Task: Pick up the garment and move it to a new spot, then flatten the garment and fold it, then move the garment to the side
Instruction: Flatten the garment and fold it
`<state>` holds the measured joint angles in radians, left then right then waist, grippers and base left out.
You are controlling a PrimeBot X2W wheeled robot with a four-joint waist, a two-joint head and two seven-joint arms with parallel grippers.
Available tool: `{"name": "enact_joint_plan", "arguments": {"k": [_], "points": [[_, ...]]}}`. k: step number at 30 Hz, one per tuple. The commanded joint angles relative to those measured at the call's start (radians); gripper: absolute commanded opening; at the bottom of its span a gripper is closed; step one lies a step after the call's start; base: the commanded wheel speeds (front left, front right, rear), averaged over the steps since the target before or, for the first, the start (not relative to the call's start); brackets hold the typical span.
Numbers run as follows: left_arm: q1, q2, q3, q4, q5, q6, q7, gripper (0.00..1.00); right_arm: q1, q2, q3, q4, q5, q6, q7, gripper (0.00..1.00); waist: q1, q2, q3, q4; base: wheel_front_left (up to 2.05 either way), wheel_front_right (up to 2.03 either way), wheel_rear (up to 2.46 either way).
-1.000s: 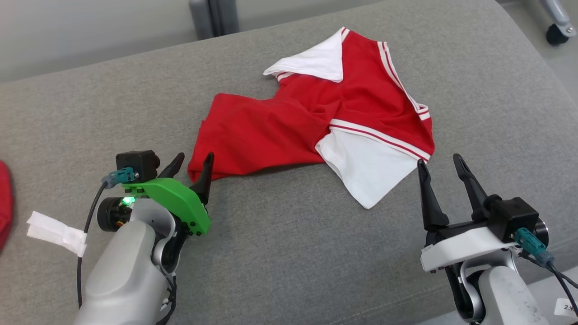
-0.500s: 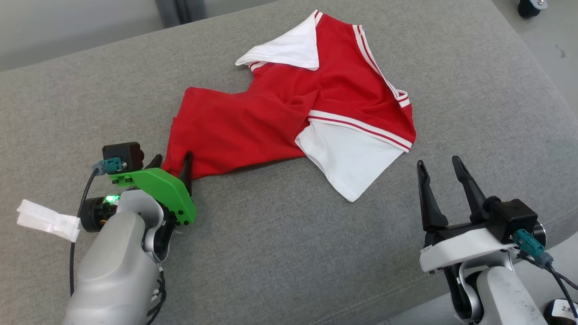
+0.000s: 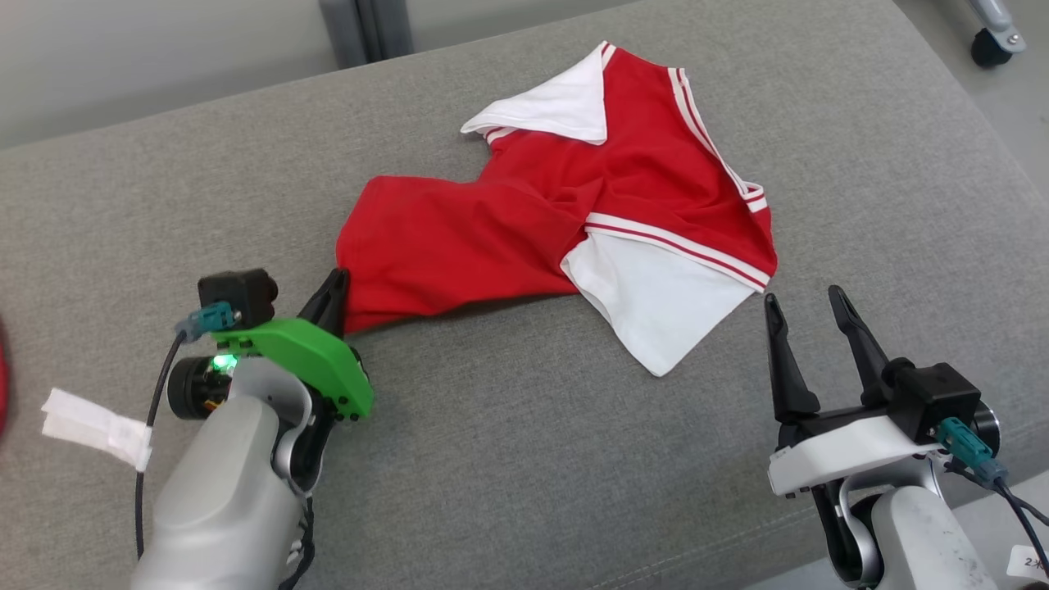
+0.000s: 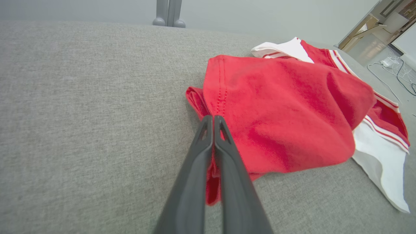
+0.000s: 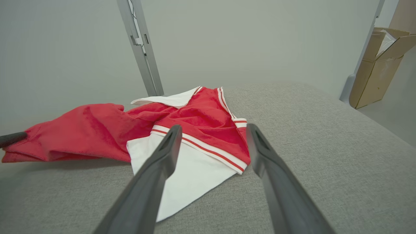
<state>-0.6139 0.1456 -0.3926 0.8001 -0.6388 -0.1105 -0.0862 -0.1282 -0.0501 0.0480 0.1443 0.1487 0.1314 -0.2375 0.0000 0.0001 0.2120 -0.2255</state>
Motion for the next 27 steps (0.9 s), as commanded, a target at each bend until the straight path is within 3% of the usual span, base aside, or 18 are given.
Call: {"name": "enact_joint_plan", "arguments": {"k": [1, 6, 7, 8, 12, 19, 27], "points": [[0.036, 0.019, -0.004, -0.021, -0.008, -0.005, -0.019, 0.00, 0.011, -0.001, -0.003, -0.007, -0.007, -0.001, 0.004, 1.00, 0.0000, -0.0001, -0.016, 0.021, 0.00, 0.00, 0.00], [0.160, 0.051, -0.031, -0.158, -0.009, -0.014, -0.074, 0.00, 0.028, -0.001, -0.013, -0.025, -0.009, -0.001, 0.016, 1.00, 0.0000, -0.0001, -0.024, 0.056, 0.00, 0.00, 0.00], [0.181, 0.054, -0.037, -0.180, -0.014, -0.015, -0.075, 0.44, 0.030, -0.001, -0.014, -0.029, -0.007, -0.001, 0.020, 1.00, 0.0000, -0.0001, -0.023, 0.061, 0.00, 0.00, 0.00], [0.206, 0.057, -0.042, -0.207, -0.021, -0.016, -0.069, 1.00, 0.032, -0.001, -0.013, -0.032, -0.005, -0.001, 0.023, 1.00, 0.0000, -0.0001, -0.022, 0.066, 0.00, 0.00, 0.00], [0.266, 0.067, -0.039, -0.285, -0.064, -0.011, -0.014, 1.00, 0.032, -0.001, -0.014, -0.039, -0.001, -0.001, 0.028, 1.00, 0.0000, -0.0001, -0.018, 0.079, 0.00, 0.00, 0.00], [0.212, 0.103, 0.025, -0.395, -0.133, 0.062, 0.110, 1.00, 0.022, -0.001, -0.011, -0.044, 0.007, -0.001, 0.030, 1.00, 0.0000, -0.0001, -0.001, 0.071, 0.00, 0.00, 0.00], [0.042, 0.057, 0.049, -0.263, -0.218, 0.114, 0.293, 1.00, -0.006, -0.001, 0.006, -0.037, 0.019, -0.001, 0.019, 1.00, 0.0000, -0.0001, 0.041, 0.015, 0.00, 0.00, 0.00]]}}
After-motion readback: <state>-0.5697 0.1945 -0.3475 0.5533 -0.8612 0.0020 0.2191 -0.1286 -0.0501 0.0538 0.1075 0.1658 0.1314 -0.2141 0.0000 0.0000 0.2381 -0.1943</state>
